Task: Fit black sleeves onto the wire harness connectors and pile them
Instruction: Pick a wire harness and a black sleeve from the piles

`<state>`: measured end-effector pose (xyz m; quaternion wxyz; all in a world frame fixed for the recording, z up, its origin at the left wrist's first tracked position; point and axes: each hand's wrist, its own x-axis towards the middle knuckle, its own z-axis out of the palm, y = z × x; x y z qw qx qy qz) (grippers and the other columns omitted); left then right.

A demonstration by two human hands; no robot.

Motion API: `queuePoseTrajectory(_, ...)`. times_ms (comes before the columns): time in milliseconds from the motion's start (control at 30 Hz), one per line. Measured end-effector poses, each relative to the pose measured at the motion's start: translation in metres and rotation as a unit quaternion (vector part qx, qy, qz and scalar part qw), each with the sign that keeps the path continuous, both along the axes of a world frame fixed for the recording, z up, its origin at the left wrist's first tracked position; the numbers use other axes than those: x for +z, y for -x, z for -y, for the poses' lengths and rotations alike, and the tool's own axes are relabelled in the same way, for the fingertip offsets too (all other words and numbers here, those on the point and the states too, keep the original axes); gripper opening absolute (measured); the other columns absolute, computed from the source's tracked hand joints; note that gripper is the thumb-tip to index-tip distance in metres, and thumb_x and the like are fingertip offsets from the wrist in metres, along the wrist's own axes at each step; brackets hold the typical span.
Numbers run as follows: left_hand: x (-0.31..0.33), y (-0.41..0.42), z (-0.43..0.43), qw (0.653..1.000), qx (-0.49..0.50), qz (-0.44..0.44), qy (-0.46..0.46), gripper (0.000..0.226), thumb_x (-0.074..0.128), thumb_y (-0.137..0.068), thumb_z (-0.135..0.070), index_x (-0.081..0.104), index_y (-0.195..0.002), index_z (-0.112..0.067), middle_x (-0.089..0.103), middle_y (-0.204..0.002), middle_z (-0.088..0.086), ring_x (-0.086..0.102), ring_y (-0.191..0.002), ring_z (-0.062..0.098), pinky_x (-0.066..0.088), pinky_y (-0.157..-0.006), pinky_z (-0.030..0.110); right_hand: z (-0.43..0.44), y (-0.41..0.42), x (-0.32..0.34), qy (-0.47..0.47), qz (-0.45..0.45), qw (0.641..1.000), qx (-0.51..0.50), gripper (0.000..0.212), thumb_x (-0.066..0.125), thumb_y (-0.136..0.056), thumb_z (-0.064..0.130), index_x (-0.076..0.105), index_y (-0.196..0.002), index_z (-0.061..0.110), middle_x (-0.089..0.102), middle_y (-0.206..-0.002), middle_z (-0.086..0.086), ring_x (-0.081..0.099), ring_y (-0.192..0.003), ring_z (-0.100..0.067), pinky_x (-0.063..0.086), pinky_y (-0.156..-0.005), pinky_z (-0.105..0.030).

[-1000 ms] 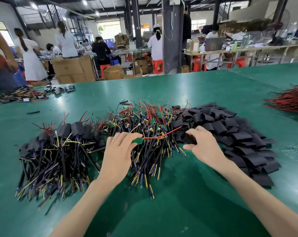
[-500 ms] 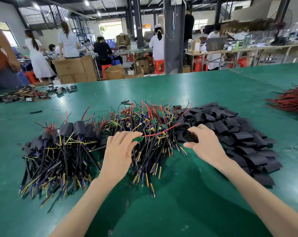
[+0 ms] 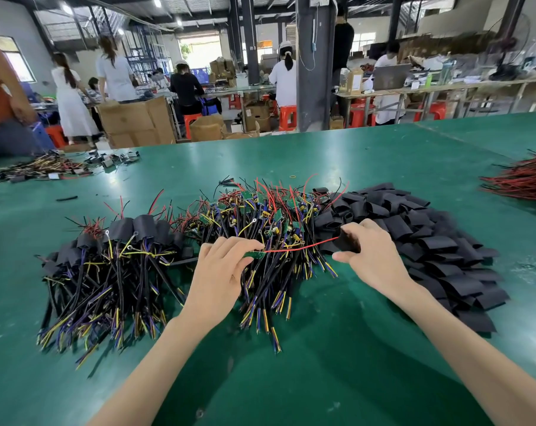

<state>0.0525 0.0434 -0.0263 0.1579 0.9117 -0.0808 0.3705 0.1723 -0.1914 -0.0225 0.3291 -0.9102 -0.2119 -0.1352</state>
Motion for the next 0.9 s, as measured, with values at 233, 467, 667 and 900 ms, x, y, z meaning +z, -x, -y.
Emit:
queuePoseTrajectory(233,-0.0005,0.0003,-0.0008,1.000,0.020,-0.011,0.008,0.030,0.061,-0.086,0.005,0.065,-0.109,-0.014,0.063,-0.096,-0.002,0.042,-0.082,0.013,0.030,-0.077,0.031,0.0002,0.0022,-0.0011,0.089,0.108,0.988,0.061,0.044,0.076,-0.072,0.006,0.063,-0.114,0.012,0.051,-0.103,-0.008,0.041,-0.098,-0.026,0.035,-0.085,-0.038)
queuePoseTrajectory(467,-0.0024,-0.0018,-0.0028,0.999,0.037,-0.002,0.000,0.031,0.061,-0.086,0.004,0.064,-0.110,-0.015,0.062,-0.095,-0.001,0.043,-0.085,0.015,0.030,-0.077,0.032,-0.0020,0.0030,0.0005,0.068,0.092,0.991,0.065,0.045,0.077,-0.072,0.006,0.064,-0.114,0.012,0.051,-0.103,-0.009,0.045,-0.098,-0.029,0.038,-0.087,-0.041)
queuePoseTrajectory(667,-0.0024,-0.0015,-0.0044,0.999,0.046,0.007,-0.008,0.035,0.063,-0.083,0.008,0.065,-0.107,-0.016,0.063,-0.095,-0.001,0.044,-0.085,0.016,0.029,-0.076,0.030,-0.0038,0.0024,0.0027,-0.028,0.052,0.996,0.067,0.049,0.079,-0.070,0.006,0.063,-0.117,0.009,0.046,-0.097,0.000,0.046,-0.100,-0.023,0.027,-0.081,-0.020)
queuePoseTrajectory(900,-0.0031,-0.0031,-0.0061,0.997,0.059,0.022,-0.034,0.045,0.067,-0.076,0.013,0.065,-0.106,-0.020,0.062,-0.095,-0.004,0.044,-0.084,0.016,0.030,-0.074,0.033,-0.0041,0.0030,0.0037,-0.066,0.035,0.995,0.069,0.050,0.080,-0.067,0.002,0.065,-0.114,0.014,0.049,-0.098,-0.001,0.047,-0.099,-0.022,0.032,-0.087,-0.024)
